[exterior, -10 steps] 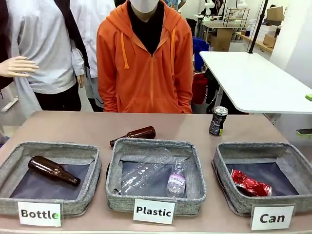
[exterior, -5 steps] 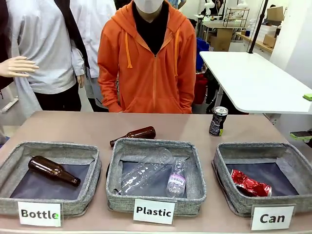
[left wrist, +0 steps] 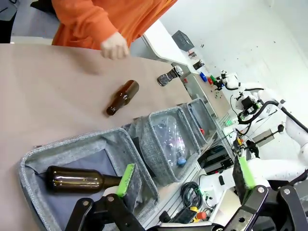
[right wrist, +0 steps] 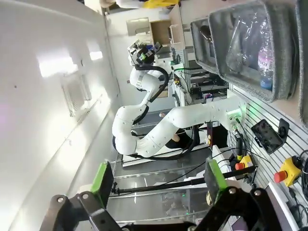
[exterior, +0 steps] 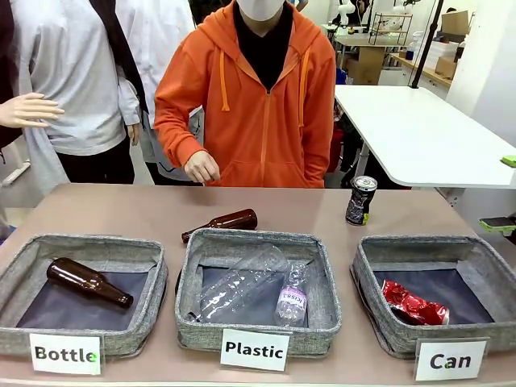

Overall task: Sort the can waste into the basket.
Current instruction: Pick up the can waste from the table and place it in the right Fabric basket.

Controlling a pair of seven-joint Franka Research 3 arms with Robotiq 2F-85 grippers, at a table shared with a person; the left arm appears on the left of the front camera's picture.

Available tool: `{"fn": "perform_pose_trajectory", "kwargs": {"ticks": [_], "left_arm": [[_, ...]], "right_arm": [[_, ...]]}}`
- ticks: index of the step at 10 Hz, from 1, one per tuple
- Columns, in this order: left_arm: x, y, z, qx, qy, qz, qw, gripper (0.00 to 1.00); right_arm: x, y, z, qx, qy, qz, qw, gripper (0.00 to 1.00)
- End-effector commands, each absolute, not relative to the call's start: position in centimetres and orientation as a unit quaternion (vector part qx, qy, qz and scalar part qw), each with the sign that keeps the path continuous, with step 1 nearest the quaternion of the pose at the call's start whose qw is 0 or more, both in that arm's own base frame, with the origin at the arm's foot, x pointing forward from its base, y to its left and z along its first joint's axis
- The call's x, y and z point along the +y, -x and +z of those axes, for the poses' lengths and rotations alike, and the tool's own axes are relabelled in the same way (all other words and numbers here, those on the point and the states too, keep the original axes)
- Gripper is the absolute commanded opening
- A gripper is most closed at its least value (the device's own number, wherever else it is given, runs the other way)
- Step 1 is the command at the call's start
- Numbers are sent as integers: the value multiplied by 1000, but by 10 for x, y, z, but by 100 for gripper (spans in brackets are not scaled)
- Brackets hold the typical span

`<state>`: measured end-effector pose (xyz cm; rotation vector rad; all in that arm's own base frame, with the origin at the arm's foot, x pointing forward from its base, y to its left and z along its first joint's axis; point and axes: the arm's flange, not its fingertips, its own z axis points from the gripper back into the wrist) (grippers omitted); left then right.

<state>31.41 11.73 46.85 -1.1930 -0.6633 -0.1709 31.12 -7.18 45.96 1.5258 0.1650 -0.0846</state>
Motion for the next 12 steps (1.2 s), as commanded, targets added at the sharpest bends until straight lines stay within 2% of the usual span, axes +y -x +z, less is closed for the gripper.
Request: {"fn": "perform_pose_trajectory", "kwargs": {"ticks": [1, 3, 4, 5, 6, 7, 8, 10, 11, 12], "left_arm": [[119, -315, 472, -303, 557, -75, 770, 100], [119, -315, 472, -303, 557, -75, 770, 100], [119, -315, 472, -303, 557, -75, 770, 100], [119, -315, 472, -303, 557, -75, 770, 100], [119, -315, 472, -303, 557, -75, 770, 100], [119, -315, 472, -303, 557, -75, 770, 100], [119, -315, 472, -303, 557, -75, 770, 100], [119, -315, 472, -303, 557, -75, 770, 100], [119, -315, 472, -303, 557, -75, 770, 100], [119, -315, 472, -303, 557, -75, 770, 100]], "right_arm": [[-72, -311, 460, 75, -690, -38, 719, 100], [-64, -353, 436, -40, -521, -55, 851, 100], [-52, -381, 427, -98, -483, -11, 870, 100], [-46, -402, 424, -175, -399, 32, 900, 100], [-43, -417, 418, -243, -267, 62, 930, 100], [-35, -426, 410, -260, -189, 88, 943, 100], [-25, -424, 411, -279, -145, 110, 943, 100], [-10, -420, 411, -327, -117, 154, 925, 100], [-7, -423, 404, -326, -112, 180, 921, 100], [-7, -414, 404, -276, -185, 165, 929, 100]]}}
